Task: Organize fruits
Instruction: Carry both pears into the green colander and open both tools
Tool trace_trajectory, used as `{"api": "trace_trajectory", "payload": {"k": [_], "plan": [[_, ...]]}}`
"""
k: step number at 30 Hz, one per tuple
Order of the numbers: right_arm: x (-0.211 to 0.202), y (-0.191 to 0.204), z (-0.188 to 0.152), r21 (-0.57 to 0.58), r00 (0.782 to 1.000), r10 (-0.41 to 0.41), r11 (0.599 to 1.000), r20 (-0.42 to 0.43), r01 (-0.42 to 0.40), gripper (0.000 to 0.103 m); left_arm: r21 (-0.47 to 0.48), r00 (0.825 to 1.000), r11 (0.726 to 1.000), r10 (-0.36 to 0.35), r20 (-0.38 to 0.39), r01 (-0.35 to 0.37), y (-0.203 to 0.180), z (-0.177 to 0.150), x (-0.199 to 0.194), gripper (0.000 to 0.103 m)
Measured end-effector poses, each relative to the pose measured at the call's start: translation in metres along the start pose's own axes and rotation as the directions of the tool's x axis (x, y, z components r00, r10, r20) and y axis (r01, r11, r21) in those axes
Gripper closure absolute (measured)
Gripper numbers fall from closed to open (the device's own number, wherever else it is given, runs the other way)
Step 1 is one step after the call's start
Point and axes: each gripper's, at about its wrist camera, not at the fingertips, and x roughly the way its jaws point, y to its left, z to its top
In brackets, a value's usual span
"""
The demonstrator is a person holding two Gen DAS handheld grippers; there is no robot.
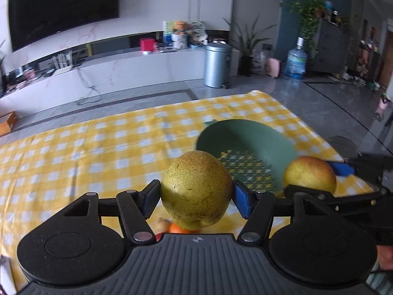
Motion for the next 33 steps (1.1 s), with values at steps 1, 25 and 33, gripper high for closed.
{"api": "trace_trajectory", "payload": {"k": [1, 25, 33], "plan": [[0.001, -0.005, 0.007, -0.021, 1.0, 0.004, 1.0, -0.008, -0.004, 0.042, 0.001, 1.0, 1.0, -0.027, -0.015, 0.027, -0.003, 0.003, 0.008, 0.031], [0.141, -0.064, 0.043, -0.287, 0.905, 0.011, 0.947, -0.425, -0.146, 0.042, 0.115, 0.952, 0.977, -0.146, -0.27, 0.182, -0.033, 0.039, 0.129, 0.031], [0.156, -0.055, 0.033, -0.339, 0.881, 0.006, 0.922, -0.474, -0.189, 0.042, 0.135, 0.936, 0.974, -0.132, -0.326, 0.185, -0.035, 0.032, 0.147, 0.031]]}}
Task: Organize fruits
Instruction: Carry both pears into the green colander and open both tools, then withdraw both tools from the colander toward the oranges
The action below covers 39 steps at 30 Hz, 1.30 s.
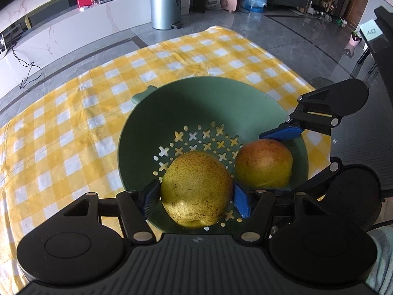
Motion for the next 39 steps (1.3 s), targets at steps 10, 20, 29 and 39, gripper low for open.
{"api": "trace_trajectory", "payload": {"k": [10, 20, 29, 39], "plan": [[0.011, -0.002, 0.003, 0.051, 0.997, 0.057, 0.997, -0.051, -0.054, 0.042, 0.009, 0.999, 1.0, 0.018, -0.035, -0.018, 0.002, 0.002, 0.013, 0.031], [0.002, 0.005, 0.002, 0.024, 0.999, 0.021, 1.0, -0.044, -0.02, 0.042, 0.036, 0.996, 0.997, 0.065, -0.06, -0.063, -0.007, 0.003, 0.021, 0.031], [-0.011, 0.007, -0.005, 0.012, 0.998, -0.05, 0.999, -0.024, 0.051, 0.038, 0.071, 0.991, 0.993, 0.101, -0.088, -0.095, -0.014, 0.005, 0.026, 0.029], [-0.027, 0.008, -0.008, 0.013, 0.996, -0.092, 0.996, -0.004, 0.092, 0.032, 0.155, 0.972, 0.962, 0.232, -0.029, -0.225, -0.034, 0.011, 0.016, 0.022]]}}
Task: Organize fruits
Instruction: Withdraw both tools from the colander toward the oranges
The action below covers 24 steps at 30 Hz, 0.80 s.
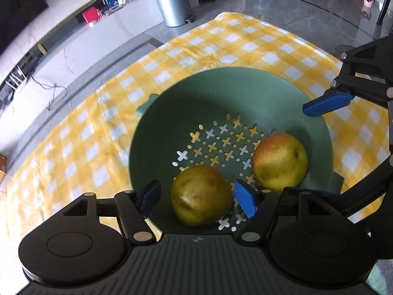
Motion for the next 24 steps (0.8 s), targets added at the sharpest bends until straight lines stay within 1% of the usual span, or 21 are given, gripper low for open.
{"api": "trace_trajectory", "payload": {"k": [2, 7, 11, 14, 17, 21, 24], "plan": [[-0.004, 0.002, -0.001, -0.004, 1.0, -0.005, 1.0, 0.009, 0.005, 0.032, -0.003, 1.0, 1.0, 0.001, 0.014, -0.001, 0.001, -0.002, -0.007, 0.022], [-0.025, 0.008, -0.005, 0.001, 0.998, -0.011, 1.0, 0.057, 0.011, 0.032, -0.074, 0.997, 0.997, -0.009, 0.077, 0.015, 0.008, -0.013, -0.031, 0.022], [-0.041, 0.012, -0.008, 0.06, 0.996, -0.017, 0.998, 0.082, 0.012, 0.031, -0.117, 0.99, 0.992, -0.023, 0.139, 0.039, 0.014, -0.024, -0.058, 0.022], [-0.056, 0.012, -0.014, 0.129, 0.992, 0.036, 0.99, 0.118, -0.052, 0.031, -0.147, 0.983, 0.988, -0.026, 0.183, 0.054, 0.018, -0.036, -0.078, 0.022], [-0.068, 0.015, -0.023, 0.217, 0.982, 0.09, 0.968, 0.166, -0.125, 0.031, -0.192, 0.975, 0.979, -0.026, 0.22, 0.07, 0.024, -0.05, -0.095, 0.021], [-0.081, 0.029, -0.036, 0.307, 0.965, 0.103, 0.935, 0.242, -0.177, 0.031, -0.25, 0.962, 0.963, -0.031, 0.271, 0.102, 0.031, -0.071, -0.115, 0.021], [-0.087, 0.043, -0.047, 0.362, 0.95, 0.082, 0.912, 0.302, -0.194, 0.031, -0.29, 0.954, 0.949, -0.035, 0.299, 0.126, 0.036, -0.088, -0.125, 0.021]]}}
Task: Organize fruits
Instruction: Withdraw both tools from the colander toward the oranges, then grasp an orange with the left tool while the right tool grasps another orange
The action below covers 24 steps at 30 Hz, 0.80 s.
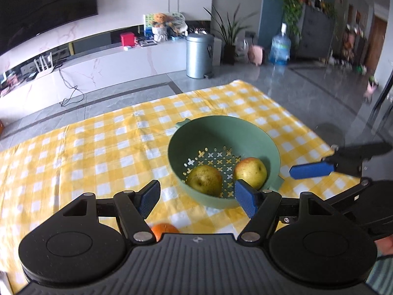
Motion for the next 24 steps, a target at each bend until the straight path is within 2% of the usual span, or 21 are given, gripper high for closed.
{"api": "trace_trajectory", "payload": {"k": [5, 8, 15, 18, 22, 24], "plan": [[-0.004, 0.019, -0.026, 0.099, 0.997, 0.008, 0.995, 0.079, -0.016, 0.031, -0.046, 1.0, 0.999, 0.012, 0.014, -0.011, 0.014, -0.025, -0.016, 0.021], [-0.002, 0.027, -0.042, 0.168, 0.995, 0.028, 0.985, 0.096, -0.044, 0.032, -0.083, 1.0, 0.996, 0.023, 0.014, -0.022, 0.025, -0.042, -0.022, 0.021], [0.008, 0.047, -0.071, 0.231, 0.993, -0.003, 0.973, 0.116, -0.024, 0.032, -0.176, 0.999, 0.984, 0.025, 0.023, -0.02, 0.055, -0.08, -0.032, 0.021], [0.015, 0.052, -0.08, 0.234, 0.991, -0.013, 0.972, 0.133, -0.018, 0.032, -0.202, 1.0, 0.979, 0.015, 0.024, -0.01, 0.067, -0.094, -0.033, 0.021], [0.02, 0.06, -0.09, 0.198, 0.981, -0.055, 0.98, 0.184, 0.018, 0.032, -0.182, 1.0, 0.983, 0.022, 0.011, -0.02, 0.075, -0.107, -0.028, 0.022], [0.026, 0.062, -0.093, 0.188, 0.981, -0.046, 0.982, 0.189, 0.01, 0.032, -0.168, 1.0, 0.986, 0.021, 0.008, -0.019, 0.075, -0.114, -0.025, 0.023]]}}
